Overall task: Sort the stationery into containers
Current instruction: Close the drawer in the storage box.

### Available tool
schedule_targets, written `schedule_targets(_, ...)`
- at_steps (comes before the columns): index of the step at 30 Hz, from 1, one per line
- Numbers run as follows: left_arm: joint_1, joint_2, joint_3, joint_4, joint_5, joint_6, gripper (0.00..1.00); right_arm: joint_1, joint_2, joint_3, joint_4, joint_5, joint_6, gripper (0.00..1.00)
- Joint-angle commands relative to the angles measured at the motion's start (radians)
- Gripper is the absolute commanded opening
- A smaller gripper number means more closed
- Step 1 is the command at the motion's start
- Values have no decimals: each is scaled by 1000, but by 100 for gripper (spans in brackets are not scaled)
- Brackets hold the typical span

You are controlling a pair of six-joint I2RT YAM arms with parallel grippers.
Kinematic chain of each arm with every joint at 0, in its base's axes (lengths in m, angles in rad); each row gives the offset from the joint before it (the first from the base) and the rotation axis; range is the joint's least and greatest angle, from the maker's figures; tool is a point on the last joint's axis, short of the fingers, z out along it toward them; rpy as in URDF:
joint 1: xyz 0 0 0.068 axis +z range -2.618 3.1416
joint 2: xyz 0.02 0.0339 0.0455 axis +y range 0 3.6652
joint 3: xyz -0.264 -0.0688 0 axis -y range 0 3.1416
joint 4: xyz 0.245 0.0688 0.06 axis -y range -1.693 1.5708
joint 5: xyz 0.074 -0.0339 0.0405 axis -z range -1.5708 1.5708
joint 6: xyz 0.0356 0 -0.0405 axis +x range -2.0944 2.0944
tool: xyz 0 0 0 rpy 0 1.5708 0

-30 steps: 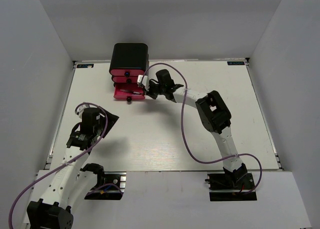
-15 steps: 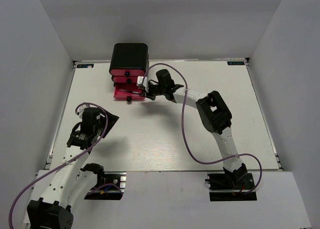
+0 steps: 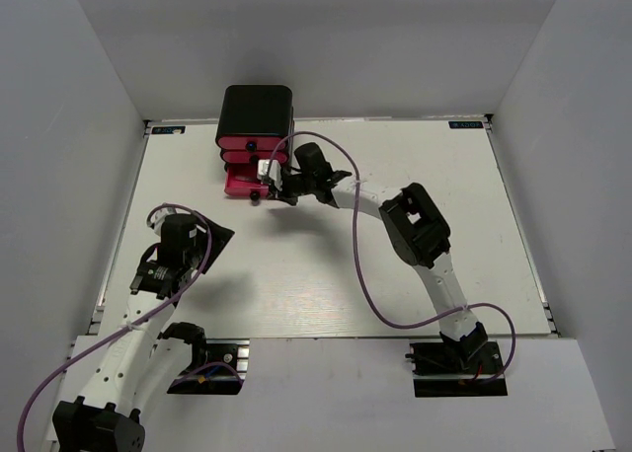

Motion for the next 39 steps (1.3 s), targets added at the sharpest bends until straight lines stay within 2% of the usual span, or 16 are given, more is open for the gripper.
schedule_targets(1, 6, -14, -2, -14, -16, -1, 75, 17, 47, 73, 92, 254, 76, 0)
schedule_targets(4, 6, -14, 7, -26, -25, -1, 75, 31, 91, 139, 86, 330, 76, 0)
schedule_targets(17, 6, -34, 7, -46, -34, -10, 75, 48, 125, 142, 177, 482, 43, 0)
schedule_targets(25, 6, -34, 56, -115, -34, -10, 75, 68, 213, 231, 272, 563, -91, 0)
schedule_targets(33, 6, -54, 56, -126, -34, -28, 75, 72, 235, 182, 404, 652, -172, 0)
schedule_targets(39, -4, -34, 86, -135, -34, -28, 75, 71, 239, 170, 441, 648, -178, 0)
